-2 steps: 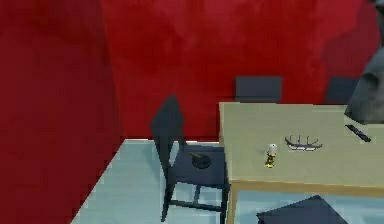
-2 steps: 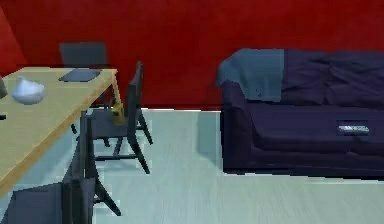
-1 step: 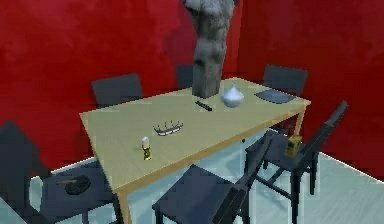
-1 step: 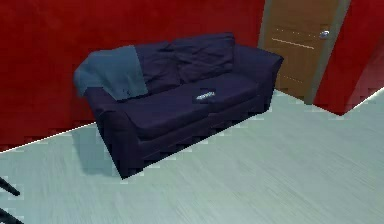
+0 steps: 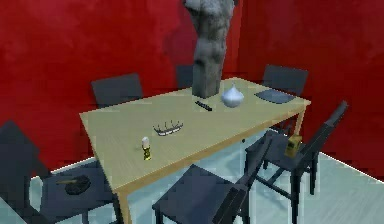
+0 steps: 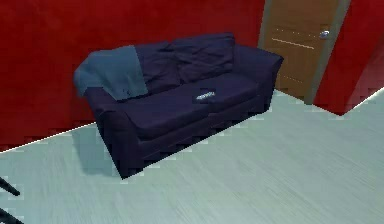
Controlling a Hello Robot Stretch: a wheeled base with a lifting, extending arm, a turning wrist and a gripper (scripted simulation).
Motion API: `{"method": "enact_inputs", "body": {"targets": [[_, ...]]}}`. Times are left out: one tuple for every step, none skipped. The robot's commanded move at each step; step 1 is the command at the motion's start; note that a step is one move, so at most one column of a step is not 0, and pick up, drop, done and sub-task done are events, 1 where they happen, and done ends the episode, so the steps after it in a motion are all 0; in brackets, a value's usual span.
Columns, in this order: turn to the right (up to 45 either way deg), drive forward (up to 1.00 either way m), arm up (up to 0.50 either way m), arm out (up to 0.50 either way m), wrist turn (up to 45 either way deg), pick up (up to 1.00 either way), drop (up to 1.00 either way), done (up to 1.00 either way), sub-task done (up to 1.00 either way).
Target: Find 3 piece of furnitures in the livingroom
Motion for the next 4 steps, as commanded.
{"method": "enact_inputs", "body": {"targets": [[0.0, 0.0, 0.0, 0.0, 0.0, 0.0, 0.0, 0.0, 1.0], [-45.0, 0.0, 0.0, 0.0, 0.0, 0.0, 0.0, 0.0, 0.0], [-33.0, 0.0, 0.0, 0.0, 0.0, 0.0, 0.0, 0.0, 0.0], [0.0, 0.2, 0.0, 0.0, 0.0, 0.0, 0.0, 0.0, 0.0]]}}
